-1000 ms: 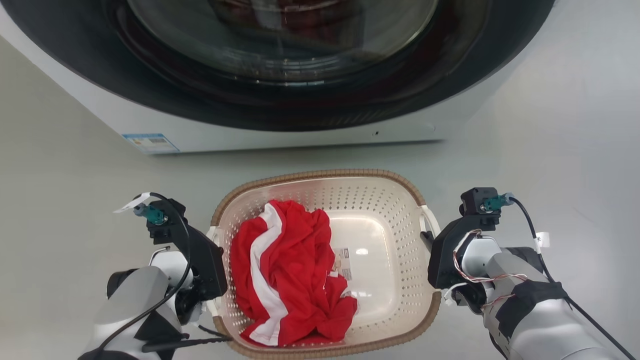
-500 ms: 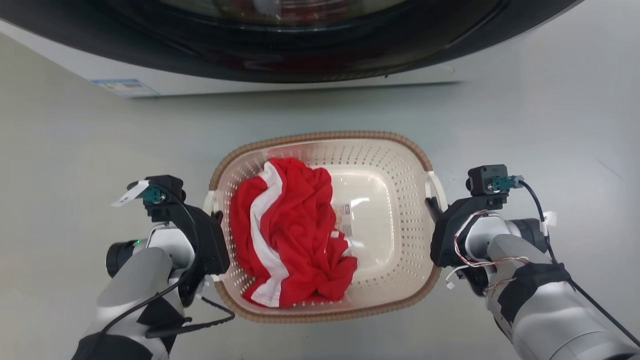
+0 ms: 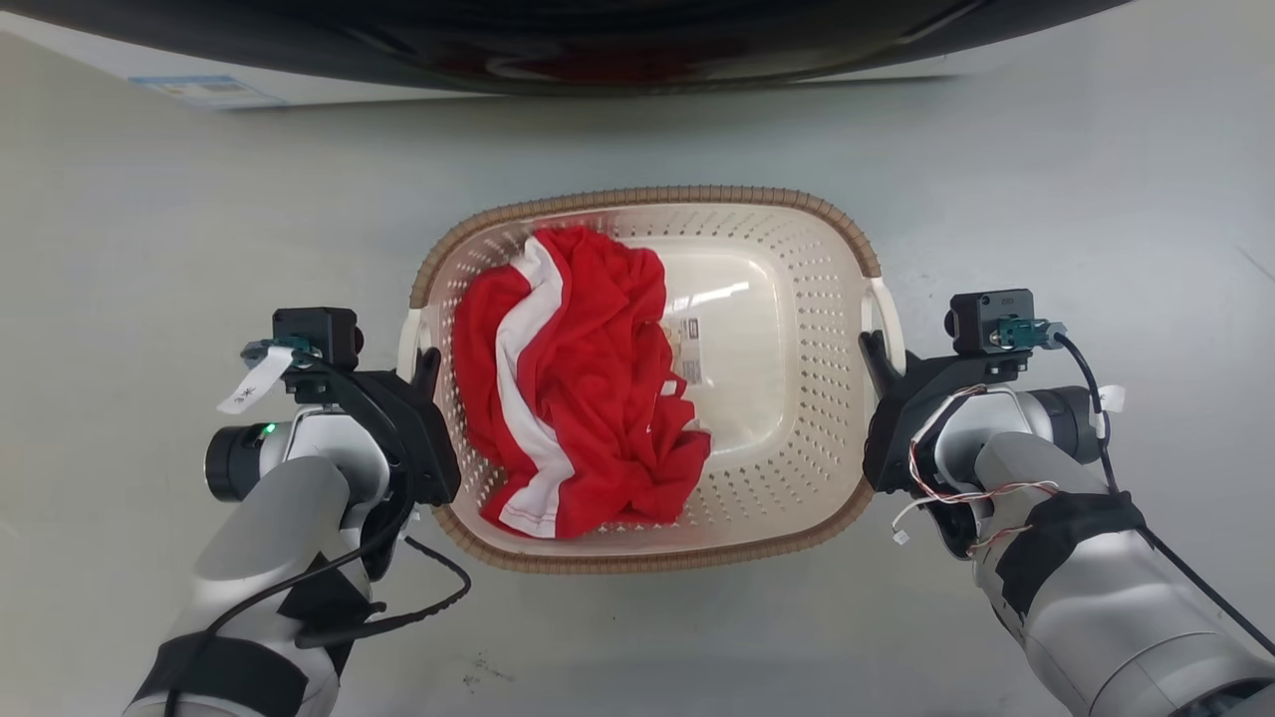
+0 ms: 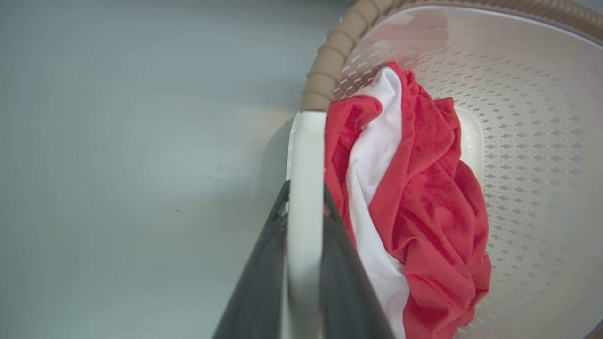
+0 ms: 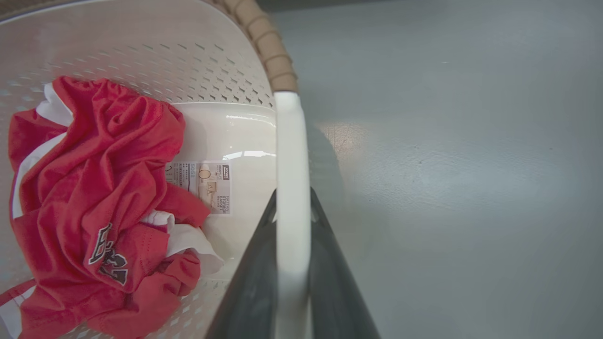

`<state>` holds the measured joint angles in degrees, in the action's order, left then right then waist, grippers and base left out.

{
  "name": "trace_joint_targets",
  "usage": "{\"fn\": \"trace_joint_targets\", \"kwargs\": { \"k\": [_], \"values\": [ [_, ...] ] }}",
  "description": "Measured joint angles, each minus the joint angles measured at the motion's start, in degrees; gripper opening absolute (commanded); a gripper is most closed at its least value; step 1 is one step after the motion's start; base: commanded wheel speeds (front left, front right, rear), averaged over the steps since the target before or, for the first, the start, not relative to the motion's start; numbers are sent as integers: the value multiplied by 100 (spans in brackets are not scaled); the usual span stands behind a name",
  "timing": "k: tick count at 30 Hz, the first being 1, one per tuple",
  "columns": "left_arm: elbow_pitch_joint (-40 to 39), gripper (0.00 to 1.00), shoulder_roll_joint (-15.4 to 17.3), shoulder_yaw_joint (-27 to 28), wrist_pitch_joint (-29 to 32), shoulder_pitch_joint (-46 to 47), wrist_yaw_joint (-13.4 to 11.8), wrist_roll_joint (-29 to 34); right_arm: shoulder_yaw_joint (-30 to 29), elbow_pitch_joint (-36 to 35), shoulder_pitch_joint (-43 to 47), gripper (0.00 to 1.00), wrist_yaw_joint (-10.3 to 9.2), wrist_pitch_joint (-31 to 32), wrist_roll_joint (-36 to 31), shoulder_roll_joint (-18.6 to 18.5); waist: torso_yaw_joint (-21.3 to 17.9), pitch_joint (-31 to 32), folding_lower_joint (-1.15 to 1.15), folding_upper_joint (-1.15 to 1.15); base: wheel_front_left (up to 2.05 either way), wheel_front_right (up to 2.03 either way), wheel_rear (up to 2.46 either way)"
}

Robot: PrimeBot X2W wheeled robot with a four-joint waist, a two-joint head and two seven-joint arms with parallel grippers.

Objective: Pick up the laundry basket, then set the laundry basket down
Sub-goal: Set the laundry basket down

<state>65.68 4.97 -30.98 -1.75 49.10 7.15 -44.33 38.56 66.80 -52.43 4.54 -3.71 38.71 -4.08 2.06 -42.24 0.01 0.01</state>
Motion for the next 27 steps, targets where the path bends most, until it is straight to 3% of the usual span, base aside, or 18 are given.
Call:
{"fn": "trace_joint_targets", "kwargs": {
  "k": [7,22,23,24,25,26,27],
  "values": [
    [32,0,-19,-43,-290,37,0,113,49,60,-39,0,-8,-196,-107,-8,15,-199,0,0,0,0,0],
    [94,0,-96,-175,-231,34,-7,51,78,252,-49,0,1,-264,-104,-8,13,-272,-1,-1,0,0,0],
    [103,0,-96,-189,-230,34,-8,49,89,254,-49,16,7,-297,-104,-8,13,-273,-1,-1,0,0,0],
    [108,24,-96,-199,-230,34,-8,48,98,250,-49,89,14,-321,-105,-8,13,-273,-1,-1,0,0,0],
    [107,85,-96,-212,-227,34,0,-13,123,240,-49,100,54,-390,-113,-9,15,-268,-1,-1,0,0,0],
    [101,100,-99,-230,-207,35,-2,-73,125,223,-50,100,62,-430,-113,-9,17,-264,-1,-1,0,0,0],
    [94,100,-98,-257,-188,36,-1,-92,129,211,-55,100,81,-460,-113,-9,20,-260,-1,-1,0,0,0]
  ]
}}
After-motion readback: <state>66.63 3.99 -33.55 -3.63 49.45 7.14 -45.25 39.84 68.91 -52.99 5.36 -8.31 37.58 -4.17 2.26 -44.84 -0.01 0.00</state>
